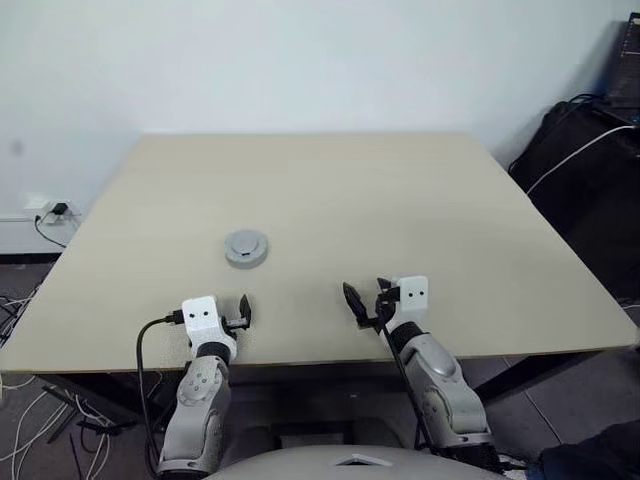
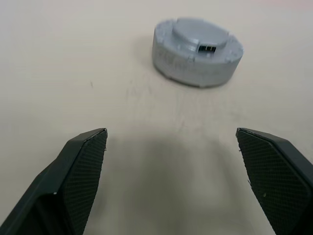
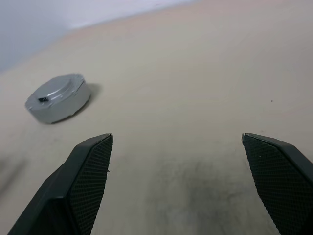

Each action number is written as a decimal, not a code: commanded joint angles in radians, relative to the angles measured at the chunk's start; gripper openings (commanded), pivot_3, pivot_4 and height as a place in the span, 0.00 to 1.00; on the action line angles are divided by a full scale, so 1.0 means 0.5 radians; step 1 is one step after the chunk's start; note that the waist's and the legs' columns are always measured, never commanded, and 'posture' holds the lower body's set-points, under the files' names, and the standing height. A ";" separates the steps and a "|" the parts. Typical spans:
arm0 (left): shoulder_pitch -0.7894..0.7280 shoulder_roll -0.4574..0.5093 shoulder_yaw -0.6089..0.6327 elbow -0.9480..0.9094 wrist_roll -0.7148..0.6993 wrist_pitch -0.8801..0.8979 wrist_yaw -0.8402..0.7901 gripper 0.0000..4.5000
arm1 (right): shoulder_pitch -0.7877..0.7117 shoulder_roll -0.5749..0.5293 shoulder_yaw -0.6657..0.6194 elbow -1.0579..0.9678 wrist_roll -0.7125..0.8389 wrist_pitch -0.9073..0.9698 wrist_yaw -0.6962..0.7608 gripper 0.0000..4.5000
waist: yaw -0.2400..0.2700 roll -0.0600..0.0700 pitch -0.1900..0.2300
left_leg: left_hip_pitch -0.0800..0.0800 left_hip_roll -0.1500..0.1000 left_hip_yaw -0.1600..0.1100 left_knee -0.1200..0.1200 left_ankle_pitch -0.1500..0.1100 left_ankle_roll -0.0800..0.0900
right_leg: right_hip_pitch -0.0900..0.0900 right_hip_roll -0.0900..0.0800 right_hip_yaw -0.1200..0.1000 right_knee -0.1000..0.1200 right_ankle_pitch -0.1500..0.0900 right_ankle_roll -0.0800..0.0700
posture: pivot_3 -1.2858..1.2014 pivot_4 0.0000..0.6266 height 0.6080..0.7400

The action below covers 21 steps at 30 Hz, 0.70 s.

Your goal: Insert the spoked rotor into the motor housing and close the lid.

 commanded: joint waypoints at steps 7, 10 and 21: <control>-0.084 0.024 -0.078 0.161 0.432 -0.553 0.158 0.99 | 0.081 0.101 -0.109 -0.044 -0.132 -0.398 -0.200 1.00 | 0.014 -0.001 0.006 | 0.000 0.001 0.001 0.000 -0.004 0.007 | 0.000 0.000 0.000 -0.001 0.000 0.000 | 0.52 0.00 1.00; -0.089 0.010 -0.061 0.187 0.448 -0.618 0.164 0.99 | 0.093 0.099 -0.124 -0.050 -0.227 -0.512 -0.282 1.00 | 0.014 0.000 0.006 | 0.000 0.002 0.001 0.000 -0.005 0.009 | 0.000 0.000 0.000 0.000 0.000 0.000 | 0.52 0.00 1.00; -0.103 -0.016 -0.056 0.223 0.429 -0.693 0.126 0.99 | 0.144 0.137 -0.200 0.162 -0.347 -1.017 -0.443 1.00 | 0.012 -0.002 0.007 | 0.002 0.001 0.002 0.001 -0.004 0.011 | 0.001 0.000 0.000 0.001 0.000 0.001 | 0.52 0.00 1.00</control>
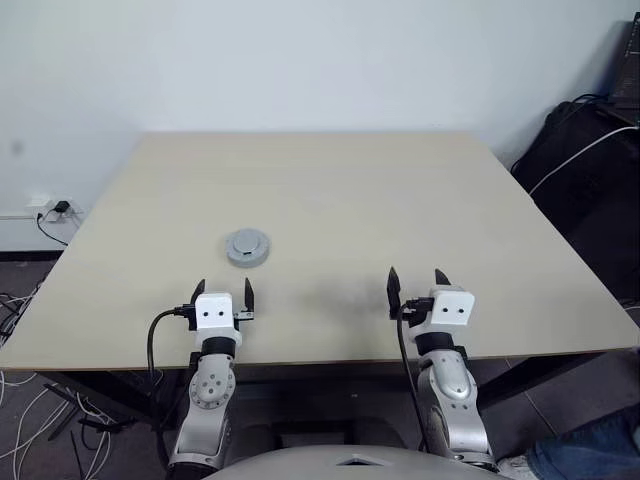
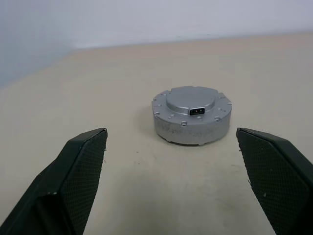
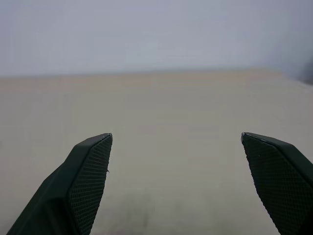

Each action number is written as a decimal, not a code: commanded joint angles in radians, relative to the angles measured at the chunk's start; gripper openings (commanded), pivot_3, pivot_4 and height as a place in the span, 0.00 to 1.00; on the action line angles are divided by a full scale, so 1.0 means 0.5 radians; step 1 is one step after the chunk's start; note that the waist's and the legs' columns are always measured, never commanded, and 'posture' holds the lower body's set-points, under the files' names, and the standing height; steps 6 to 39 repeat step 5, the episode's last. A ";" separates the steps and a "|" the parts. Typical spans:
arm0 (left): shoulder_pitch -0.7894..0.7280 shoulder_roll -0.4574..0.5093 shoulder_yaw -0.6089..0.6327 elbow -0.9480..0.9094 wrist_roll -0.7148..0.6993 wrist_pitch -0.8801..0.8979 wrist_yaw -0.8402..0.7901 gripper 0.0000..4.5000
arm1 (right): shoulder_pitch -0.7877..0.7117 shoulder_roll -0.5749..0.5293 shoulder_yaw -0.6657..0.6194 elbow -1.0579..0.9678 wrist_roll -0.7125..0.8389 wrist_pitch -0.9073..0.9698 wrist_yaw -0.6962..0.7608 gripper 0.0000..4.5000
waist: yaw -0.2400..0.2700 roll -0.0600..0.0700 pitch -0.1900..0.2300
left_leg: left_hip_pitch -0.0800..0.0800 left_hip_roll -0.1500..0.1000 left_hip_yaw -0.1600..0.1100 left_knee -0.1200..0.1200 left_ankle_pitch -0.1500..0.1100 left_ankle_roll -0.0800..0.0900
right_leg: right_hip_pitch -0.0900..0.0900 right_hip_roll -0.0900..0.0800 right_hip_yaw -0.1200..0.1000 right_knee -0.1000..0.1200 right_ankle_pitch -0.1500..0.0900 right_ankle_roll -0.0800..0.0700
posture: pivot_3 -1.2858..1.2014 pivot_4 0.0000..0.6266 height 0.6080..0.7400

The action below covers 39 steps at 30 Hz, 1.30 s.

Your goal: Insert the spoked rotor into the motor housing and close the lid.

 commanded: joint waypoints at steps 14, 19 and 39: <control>-0.048 0.000 -0.007 0.006 0.008 -0.139 -0.042 0.99 | -0.009 0.006 -0.011 0.085 -0.050 -0.209 -0.027 1.00 | 0.000 0.000 0.000 | 0.001 0.001 0.000 0.000 0.000 0.001 | 0.000 0.000 0.000 0.001 0.000 0.000 | 0.52 0.00 1.00; -0.048 0.000 -0.007 0.006 0.008 -0.139 -0.042 0.99 | -0.009 0.006 -0.011 0.085 -0.050 -0.209 -0.027 1.00 | 0.000 0.000 0.000 | 0.001 0.001 0.000 0.000 0.000 0.001 | 0.000 0.000 0.000 0.001 0.000 0.000 | 0.52 0.00 1.00; -0.048 0.000 -0.007 0.006 0.008 -0.139 -0.042 0.99 | -0.009 0.006 -0.011 0.085 -0.050 -0.209 -0.027 1.00 | 0.000 0.000 0.000 | 0.001 0.001 0.000 0.000 0.000 0.001 | 0.000 0.000 0.000 0.001 0.000 0.000 | 0.52 0.00 1.00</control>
